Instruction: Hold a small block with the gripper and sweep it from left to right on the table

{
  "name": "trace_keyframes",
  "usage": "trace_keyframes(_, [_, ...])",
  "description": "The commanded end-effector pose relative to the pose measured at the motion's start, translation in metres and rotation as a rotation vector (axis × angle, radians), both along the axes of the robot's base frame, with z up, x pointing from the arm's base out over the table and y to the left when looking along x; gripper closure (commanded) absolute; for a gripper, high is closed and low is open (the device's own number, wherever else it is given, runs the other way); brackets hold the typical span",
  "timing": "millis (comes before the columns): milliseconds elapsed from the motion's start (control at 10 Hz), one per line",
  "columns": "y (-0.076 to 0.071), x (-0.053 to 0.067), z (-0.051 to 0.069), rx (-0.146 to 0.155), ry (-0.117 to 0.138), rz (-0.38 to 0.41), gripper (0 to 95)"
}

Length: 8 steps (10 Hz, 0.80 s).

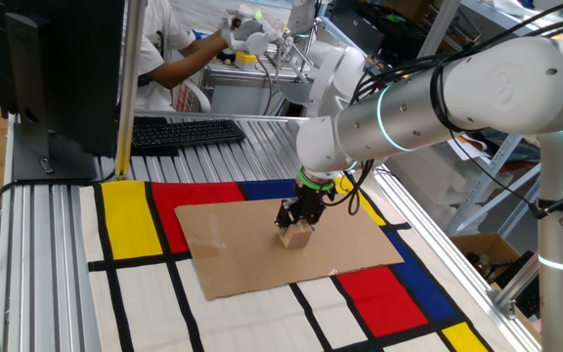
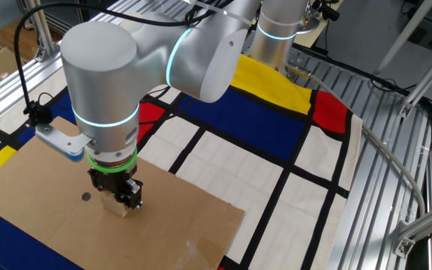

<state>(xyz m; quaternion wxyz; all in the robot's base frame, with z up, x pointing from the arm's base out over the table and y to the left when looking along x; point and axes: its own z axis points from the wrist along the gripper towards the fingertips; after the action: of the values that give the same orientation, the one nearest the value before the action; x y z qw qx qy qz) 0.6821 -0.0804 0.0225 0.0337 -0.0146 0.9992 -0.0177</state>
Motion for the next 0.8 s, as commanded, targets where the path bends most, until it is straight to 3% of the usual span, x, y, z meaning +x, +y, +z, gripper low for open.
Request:
trace_keyframes(100, [0.0006,-0.0005,-0.0002,0.018,0.001,0.001,95.0])
trace_keyframes(800, [0.0024,0.0008,-0.0028,0.037,0.011,-0.006,95.0])
